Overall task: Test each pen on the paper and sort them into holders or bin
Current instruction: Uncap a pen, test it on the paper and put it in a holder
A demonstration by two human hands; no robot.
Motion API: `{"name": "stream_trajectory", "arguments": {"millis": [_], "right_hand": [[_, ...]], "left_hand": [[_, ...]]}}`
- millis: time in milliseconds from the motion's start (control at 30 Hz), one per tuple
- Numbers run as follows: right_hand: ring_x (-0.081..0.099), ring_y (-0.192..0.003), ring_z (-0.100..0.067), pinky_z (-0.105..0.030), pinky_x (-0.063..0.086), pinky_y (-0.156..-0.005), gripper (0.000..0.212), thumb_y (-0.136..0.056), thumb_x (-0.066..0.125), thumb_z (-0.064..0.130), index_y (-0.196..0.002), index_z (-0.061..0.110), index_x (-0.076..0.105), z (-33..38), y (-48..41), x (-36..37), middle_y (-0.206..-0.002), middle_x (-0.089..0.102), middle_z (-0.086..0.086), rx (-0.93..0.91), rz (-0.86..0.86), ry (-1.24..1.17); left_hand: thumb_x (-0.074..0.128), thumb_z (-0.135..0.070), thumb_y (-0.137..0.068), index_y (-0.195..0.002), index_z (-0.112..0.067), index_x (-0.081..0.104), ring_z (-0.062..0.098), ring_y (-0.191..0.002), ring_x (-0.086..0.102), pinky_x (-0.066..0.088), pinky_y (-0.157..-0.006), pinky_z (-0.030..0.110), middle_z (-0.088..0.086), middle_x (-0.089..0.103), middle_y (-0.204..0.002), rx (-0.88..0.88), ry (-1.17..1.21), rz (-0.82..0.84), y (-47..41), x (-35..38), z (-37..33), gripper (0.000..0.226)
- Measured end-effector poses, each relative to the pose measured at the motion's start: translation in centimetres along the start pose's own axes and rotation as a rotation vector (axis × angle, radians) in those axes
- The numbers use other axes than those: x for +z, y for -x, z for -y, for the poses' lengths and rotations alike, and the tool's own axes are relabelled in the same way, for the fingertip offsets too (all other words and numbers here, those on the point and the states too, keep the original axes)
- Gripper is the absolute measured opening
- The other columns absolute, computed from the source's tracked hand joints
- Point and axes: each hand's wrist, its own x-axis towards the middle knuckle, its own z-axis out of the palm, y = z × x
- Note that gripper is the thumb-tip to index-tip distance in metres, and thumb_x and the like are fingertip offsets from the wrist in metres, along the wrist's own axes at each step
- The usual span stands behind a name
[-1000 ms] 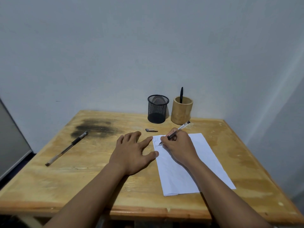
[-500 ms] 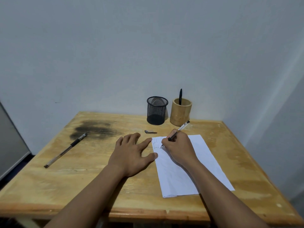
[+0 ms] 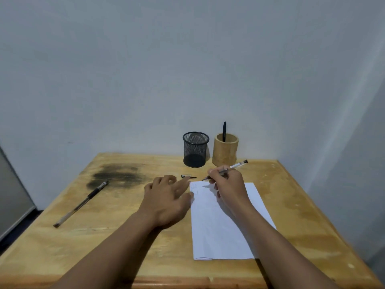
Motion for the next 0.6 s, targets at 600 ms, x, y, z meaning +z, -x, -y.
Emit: {"name": "stream_trajectory", "arguments": {"millis": [600], "right_hand": [[0.061,-0.06,-0.011,-0.027,0.053,-0.051,0.011,-0.096,0.066,0.012,-0.091,0.004,0.072,1.1,-2.3,-0.2,-0.072,0.071,-0.009,0.053,0.0,-0.26]], "left_hand": [[0.07,-0.023,-0.089,-0.093,-0.027,0.075,0.002,-0.089,0.066,0.041,-0.07,0.011,-0.014,0.074,-0.091,-0.032,0.477,-0.315,-4.5,-1.2,-0.4,0.008]]}}
